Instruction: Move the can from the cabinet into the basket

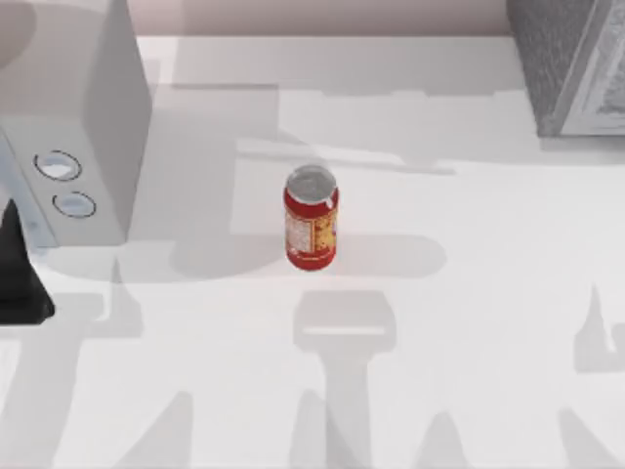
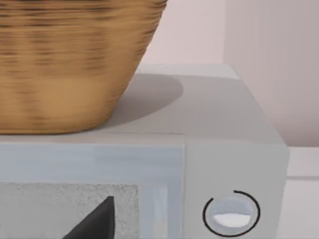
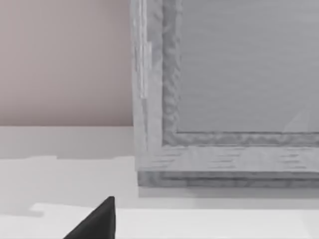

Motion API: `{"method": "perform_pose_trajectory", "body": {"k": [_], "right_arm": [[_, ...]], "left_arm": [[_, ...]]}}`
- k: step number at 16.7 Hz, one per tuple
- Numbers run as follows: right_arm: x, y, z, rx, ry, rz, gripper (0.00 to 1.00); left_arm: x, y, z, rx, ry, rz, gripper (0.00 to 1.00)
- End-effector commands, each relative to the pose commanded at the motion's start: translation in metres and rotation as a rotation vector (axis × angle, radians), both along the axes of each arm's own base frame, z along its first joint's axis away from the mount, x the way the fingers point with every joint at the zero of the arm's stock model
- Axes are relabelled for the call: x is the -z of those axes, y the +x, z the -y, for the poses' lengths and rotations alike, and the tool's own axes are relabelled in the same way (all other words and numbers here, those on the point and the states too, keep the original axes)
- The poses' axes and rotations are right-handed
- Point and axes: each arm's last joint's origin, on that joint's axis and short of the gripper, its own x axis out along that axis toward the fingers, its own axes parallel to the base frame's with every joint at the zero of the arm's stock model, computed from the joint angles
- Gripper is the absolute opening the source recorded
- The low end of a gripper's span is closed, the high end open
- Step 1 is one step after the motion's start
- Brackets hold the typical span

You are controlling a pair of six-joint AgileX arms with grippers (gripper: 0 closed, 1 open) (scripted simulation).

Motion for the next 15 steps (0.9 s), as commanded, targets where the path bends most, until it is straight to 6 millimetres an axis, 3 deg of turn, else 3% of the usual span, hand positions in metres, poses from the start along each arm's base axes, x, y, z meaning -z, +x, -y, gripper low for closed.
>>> {"method": "perform_pose_trajectory", "body": {"k": [4,8,11,15], "right_arm": [[0.000,0.000,0.000,0.000,0.000,0.000,1.00],[0.000,0.000,0.000,0.000,0.000,0.000,1.00],[0.000,0.000,0.000,0.000,0.000,0.000,1.00],[0.000,0.000,0.000,0.000,0.000,0.000,1.00]], "left_arm": [[-0.018,0.033,0.023,0.002,-0.001,-0.006,1.00],[-0.019,0.073,0.064,0.003,0.000,-0.008,1.00],[-0.004,0.099,0.105,0.003,0.001,-0.009,1.00],[0.036,0.116,0.164,0.003,0.003,-0.008,1.00]]}}
